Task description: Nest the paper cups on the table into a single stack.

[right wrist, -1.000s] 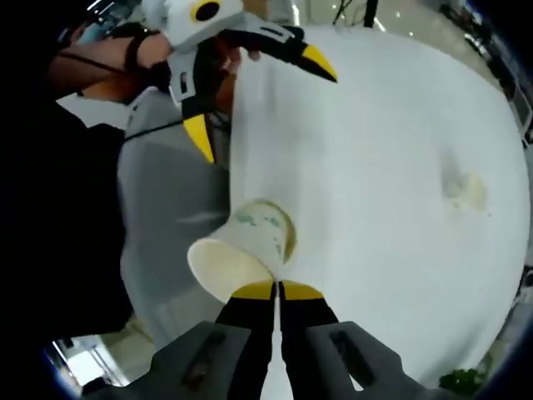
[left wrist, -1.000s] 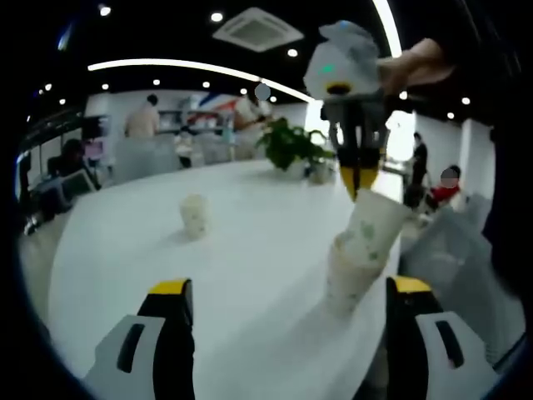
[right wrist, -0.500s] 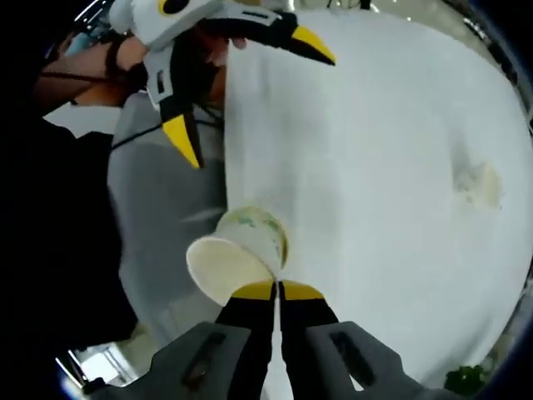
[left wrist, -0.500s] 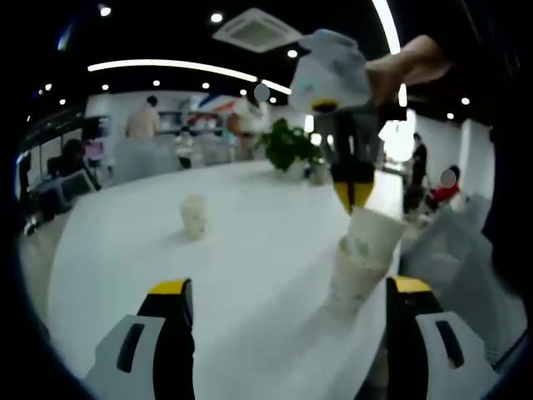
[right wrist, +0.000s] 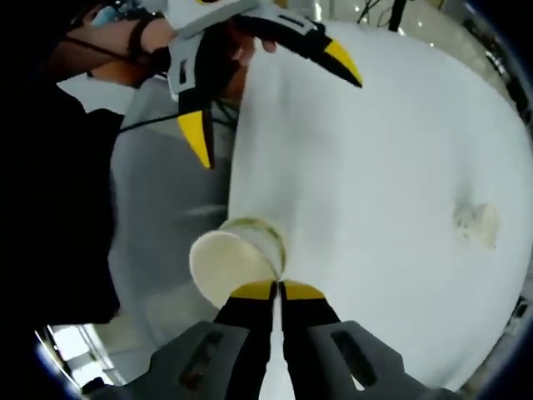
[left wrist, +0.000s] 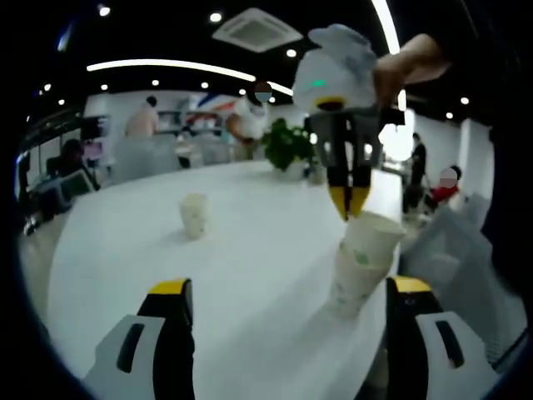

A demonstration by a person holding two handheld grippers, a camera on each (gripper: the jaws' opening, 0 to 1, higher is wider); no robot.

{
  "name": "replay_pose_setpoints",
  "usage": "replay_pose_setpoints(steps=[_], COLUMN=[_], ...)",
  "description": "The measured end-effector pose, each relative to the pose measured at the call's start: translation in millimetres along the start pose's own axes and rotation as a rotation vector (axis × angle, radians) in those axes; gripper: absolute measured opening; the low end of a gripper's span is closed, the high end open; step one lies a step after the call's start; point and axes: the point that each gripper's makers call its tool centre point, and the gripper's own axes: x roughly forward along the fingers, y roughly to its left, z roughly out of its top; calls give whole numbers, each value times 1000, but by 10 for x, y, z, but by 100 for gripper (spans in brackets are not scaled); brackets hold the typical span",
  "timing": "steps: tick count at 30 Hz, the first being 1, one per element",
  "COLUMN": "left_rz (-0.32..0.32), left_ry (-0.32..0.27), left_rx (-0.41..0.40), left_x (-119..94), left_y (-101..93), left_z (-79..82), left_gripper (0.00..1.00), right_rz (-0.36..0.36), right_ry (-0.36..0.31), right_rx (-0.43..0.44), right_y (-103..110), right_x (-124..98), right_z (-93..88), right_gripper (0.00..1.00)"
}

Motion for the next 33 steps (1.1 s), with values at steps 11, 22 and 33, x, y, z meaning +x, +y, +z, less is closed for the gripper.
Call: replay_pose_setpoints(steps=[11,22,33], left_rz=[3,6,45], left_ry=[8,1,-22], left_rx=[6,9,-12], left_x=[-33,-29,-79], left_y=[26,31,151], left_z=[-17,21,131], left_gripper=[95,95,95], right_rz=[-12,-1,-148], right_ry=[-13,-84,-504], right_rx=[-23,128,357], right_y=[-9,86,15], right_x=[11,-141,-467], right_z=[30,-98,-365], right_gripper=[7,6,1])
